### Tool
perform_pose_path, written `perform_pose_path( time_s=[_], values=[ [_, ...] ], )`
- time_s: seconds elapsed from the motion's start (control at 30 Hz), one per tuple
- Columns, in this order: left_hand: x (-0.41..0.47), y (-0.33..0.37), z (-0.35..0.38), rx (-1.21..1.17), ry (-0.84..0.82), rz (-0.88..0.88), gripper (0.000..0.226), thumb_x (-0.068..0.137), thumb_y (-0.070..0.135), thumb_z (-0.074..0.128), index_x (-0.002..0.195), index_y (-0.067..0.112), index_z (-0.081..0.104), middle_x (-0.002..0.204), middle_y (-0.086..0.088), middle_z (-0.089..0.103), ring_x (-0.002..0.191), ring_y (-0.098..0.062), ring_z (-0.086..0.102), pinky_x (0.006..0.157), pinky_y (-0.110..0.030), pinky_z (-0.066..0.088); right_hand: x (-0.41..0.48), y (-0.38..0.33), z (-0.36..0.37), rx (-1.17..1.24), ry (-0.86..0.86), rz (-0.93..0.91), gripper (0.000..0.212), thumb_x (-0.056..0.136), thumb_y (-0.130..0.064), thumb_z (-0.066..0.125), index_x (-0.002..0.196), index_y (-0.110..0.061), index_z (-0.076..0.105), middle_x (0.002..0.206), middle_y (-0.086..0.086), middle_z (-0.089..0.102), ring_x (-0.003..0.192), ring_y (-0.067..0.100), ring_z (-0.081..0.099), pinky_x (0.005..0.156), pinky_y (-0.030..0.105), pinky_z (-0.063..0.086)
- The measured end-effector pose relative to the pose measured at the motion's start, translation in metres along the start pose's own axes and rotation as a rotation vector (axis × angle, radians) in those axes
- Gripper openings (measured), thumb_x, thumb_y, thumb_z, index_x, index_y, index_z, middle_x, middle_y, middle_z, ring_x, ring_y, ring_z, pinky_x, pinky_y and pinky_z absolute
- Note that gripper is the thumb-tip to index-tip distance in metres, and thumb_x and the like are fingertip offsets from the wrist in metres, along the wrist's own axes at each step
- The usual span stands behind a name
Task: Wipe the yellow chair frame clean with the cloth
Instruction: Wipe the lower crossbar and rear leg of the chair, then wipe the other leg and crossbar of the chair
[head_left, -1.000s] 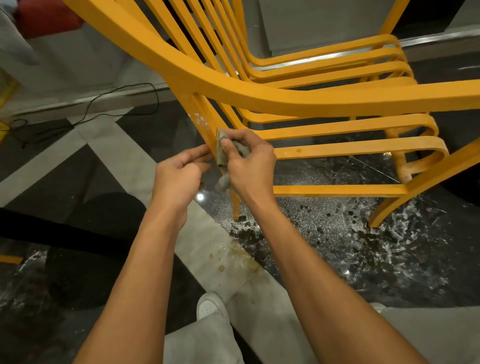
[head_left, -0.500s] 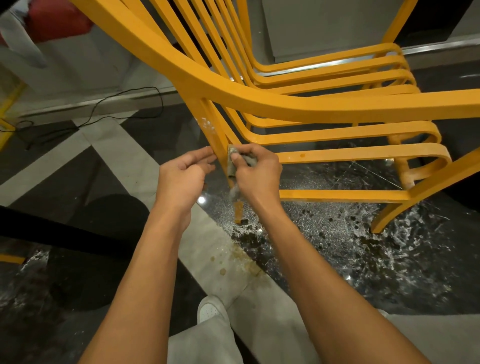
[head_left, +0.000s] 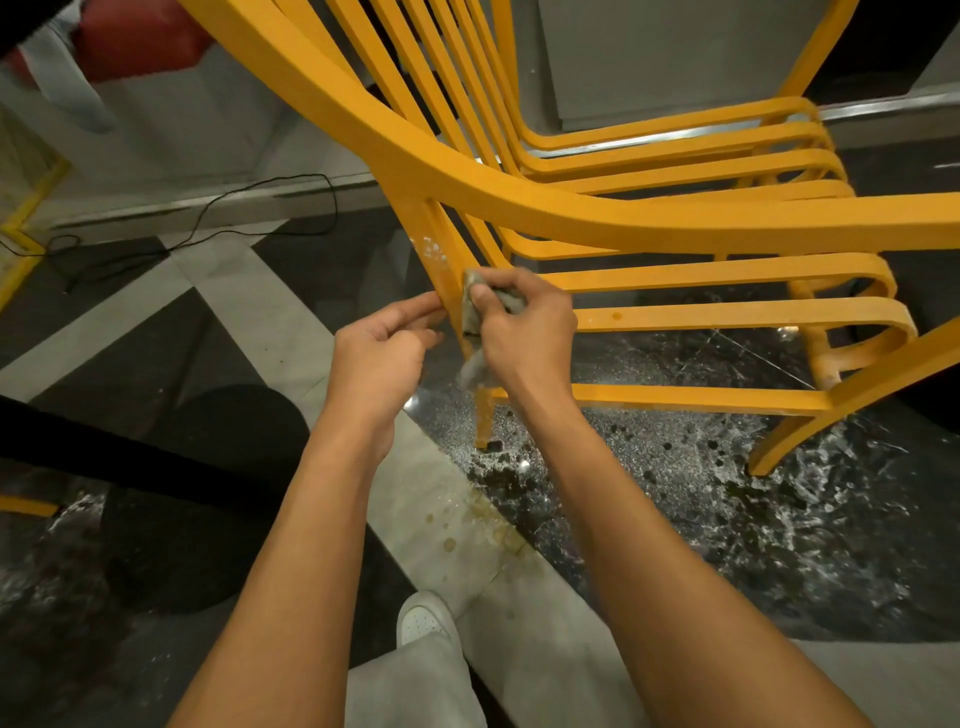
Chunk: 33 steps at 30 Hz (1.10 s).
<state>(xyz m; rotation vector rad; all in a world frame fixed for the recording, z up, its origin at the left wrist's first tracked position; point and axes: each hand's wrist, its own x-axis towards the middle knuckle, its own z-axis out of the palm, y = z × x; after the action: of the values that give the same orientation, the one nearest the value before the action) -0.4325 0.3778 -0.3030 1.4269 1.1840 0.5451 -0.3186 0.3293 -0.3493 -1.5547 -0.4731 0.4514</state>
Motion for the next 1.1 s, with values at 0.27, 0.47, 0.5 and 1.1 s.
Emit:
perform_pose_path(
  time_s=[0.27,0.47,0.5,1.1],
  values=[
    [0.002,-0.001,-0.001,0.008,0.004,-0.008,0.040,0.100,0.001,0.063,0.125,0.029,0.077,0.117,0.015,0.079,0.117,-0.005,0.070,0.102,-0.037,0.055,-0.009,0.038,0.002,-0.019,0.003,0.109,0.012,0.096,-0.011,0.072,0.105,-0.017,0.079,0.103,-0.009,0.074,0.088,-0.008,0.065,0.075,0.003,0.049],
    [0.003,-0.002,-0.002,0.026,-0.002,-0.001,0.041,0.099,0.000,0.063,0.126,0.028,0.077,0.117,0.014,0.079,0.118,-0.007,0.070,0.108,-0.042,0.054,-0.001,0.018,0.005,-0.035,0.039,0.175,0.008,0.096,-0.018,0.073,0.100,-0.020,0.080,0.086,-0.017,0.069,0.077,-0.012,0.061,0.072,0.005,0.050],
    [0.003,-0.003,-0.001,0.022,-0.006,0.004,0.041,0.099,-0.001,0.062,0.125,0.027,0.078,0.116,0.012,0.080,0.119,-0.008,0.071,0.110,-0.043,0.054,0.000,0.007,0.005,0.000,0.043,0.135,0.008,0.096,-0.018,0.074,0.100,-0.020,0.081,0.085,-0.020,0.069,0.077,-0.013,0.062,0.073,0.005,0.051],
    [-0.095,0.013,-0.022,-0.224,0.038,0.048,0.018,0.093,0.016,0.081,0.111,0.014,0.079,0.095,-0.003,0.083,0.085,-0.010,0.079,0.073,-0.031,0.066,-0.089,-0.063,-0.043,0.026,-0.149,-0.083,0.036,0.092,-0.011,0.073,0.119,-0.034,0.069,0.116,-0.009,0.071,0.107,0.009,0.068,0.094,0.040,0.060]
  ],
)
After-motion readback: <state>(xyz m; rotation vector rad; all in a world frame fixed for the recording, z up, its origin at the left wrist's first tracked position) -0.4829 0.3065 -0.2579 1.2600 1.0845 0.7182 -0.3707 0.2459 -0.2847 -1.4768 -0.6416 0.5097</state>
